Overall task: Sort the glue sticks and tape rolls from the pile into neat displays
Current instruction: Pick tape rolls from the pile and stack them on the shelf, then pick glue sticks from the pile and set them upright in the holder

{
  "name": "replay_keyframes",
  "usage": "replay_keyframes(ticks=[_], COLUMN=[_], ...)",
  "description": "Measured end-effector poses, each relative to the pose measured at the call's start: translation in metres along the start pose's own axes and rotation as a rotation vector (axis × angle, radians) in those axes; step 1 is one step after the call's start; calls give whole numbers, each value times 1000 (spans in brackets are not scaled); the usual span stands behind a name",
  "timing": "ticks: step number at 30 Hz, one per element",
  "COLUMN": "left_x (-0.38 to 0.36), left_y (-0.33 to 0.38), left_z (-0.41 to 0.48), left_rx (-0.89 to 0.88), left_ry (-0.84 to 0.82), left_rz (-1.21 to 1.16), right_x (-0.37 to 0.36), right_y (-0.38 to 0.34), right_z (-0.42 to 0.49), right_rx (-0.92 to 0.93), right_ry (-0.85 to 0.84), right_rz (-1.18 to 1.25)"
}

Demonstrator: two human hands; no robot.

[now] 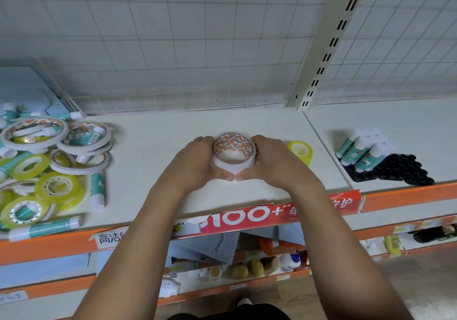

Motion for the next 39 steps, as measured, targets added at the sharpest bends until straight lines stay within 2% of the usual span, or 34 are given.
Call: replay_keyframes(ticks=[4, 6, 10, 12, 18, 25, 39], left_x=[0, 7, 47, 72, 131, 181, 237], left_y=[-3, -7, -11, -9, -40, -95, -143], left_z=[-4, -11, -33, -48, -99, -154, -208], left_rx=[38, 39, 15, 4, 64, 222, 183], left_ry=[-53, -48, 124, 234, 398, 459, 570], left_rz=[-45, -21, 289, 391, 513, 576, 563], right_x=[-1, 10, 35, 30, -19, -64, -106], right_y=[2, -3, -53, -85, -178, -266, -353], right_z=[-9, -15, -18, -14, 9, 13, 2], right_rx=[-14, -16, 169, 261, 441, 567, 659], right_ry=[-50, -12, 228, 260, 175, 109, 127], right_rz=[-24, -78, -16, 67, 37, 30, 29])
Point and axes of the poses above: each hand's wrist, its own z-axis towards the middle knuckle, its own x-axis out of the back of the hand, y = z × x, the point moved 9 cm from there along z, towards the middle knuckle, and after that the axes turned 7 degrees about -z, right-handed, at the moved point
